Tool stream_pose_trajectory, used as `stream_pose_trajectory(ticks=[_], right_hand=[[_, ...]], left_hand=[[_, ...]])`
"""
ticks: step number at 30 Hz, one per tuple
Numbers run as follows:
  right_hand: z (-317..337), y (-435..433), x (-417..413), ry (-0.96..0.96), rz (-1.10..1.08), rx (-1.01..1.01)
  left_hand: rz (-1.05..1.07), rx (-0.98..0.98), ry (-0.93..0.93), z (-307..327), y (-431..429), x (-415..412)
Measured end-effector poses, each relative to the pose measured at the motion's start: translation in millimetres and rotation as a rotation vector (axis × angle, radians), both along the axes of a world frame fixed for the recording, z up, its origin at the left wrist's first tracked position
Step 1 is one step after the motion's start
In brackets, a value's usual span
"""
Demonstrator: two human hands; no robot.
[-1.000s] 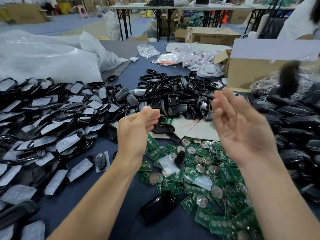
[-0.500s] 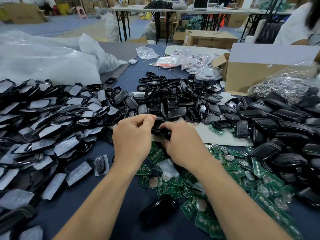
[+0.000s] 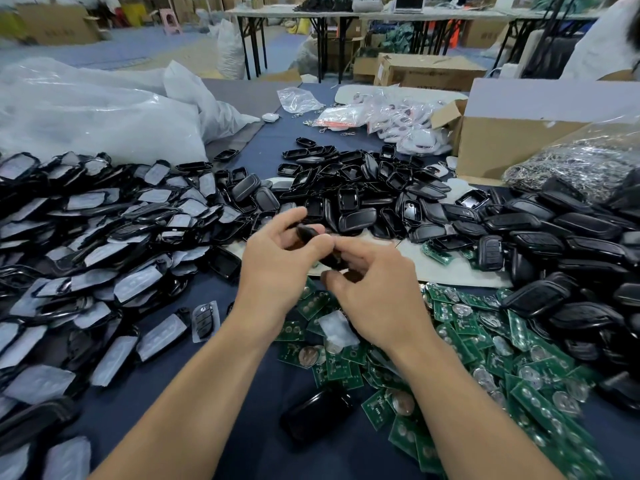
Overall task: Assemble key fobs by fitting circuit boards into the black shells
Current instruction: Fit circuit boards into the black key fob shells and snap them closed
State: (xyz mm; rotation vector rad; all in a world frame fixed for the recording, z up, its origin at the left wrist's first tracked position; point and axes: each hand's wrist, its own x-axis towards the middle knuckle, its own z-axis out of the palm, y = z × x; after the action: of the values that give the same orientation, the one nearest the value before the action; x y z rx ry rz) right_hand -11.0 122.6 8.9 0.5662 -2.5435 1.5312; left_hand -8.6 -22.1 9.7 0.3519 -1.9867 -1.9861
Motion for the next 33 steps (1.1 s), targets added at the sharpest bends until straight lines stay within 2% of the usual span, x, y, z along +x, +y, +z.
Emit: stream_pose_trajectory(ticks=[5, 8, 10, 12, 16, 22, 25, 29, 33], right_hand=[[2.2, -1.7, 1.7, 0.06, -0.089, 0.212], [2.5, -7.9, 6.8, 0.063, -0.053, 0.538], [4.1, -12.1, 8.6, 0.106, -0.019, 0.647], [4.0, -11.2, 7.4, 0.054, -0.001, 0.51], [3.6, -0.2, 3.1, -0.158, -0.017, 0.057], [11.4, 13.8, -14.2, -0.23, -0.249, -0.54], [13.9, 15.0, -15.0, -0.275, -0.219, -0.62], [12.1, 13.8, -16.6, -0.443, -0.143, -0.687], [6.4, 12.3, -16.7, -0.48, -0.037, -0.587]], left_hand=[[0.122, 0.222, 0.066, 6.1, -17.1, -5.1], [0.083, 0.276, 0.057, 10.2, -21.1, -5.4], [0.045, 0.28, 0.027, 9.8, -21.1, -5.4], [0.016, 0.287, 0.011, 9.0, -21.6, -5.4], [-0.042, 0.363, -0.005, 10.0, -22.7, -6.1], [-0.337, 0.509, -0.073, 10.0, -19.6, -2.6], [-0.419, 0.477, -0.098, 9.4, -17.6, -1.9], [-0.445, 0.458, -0.116, 8.2, -15.5, -1.4], [-0.491, 0.434, -0.138, 9.3, -15.1, -0.3]])
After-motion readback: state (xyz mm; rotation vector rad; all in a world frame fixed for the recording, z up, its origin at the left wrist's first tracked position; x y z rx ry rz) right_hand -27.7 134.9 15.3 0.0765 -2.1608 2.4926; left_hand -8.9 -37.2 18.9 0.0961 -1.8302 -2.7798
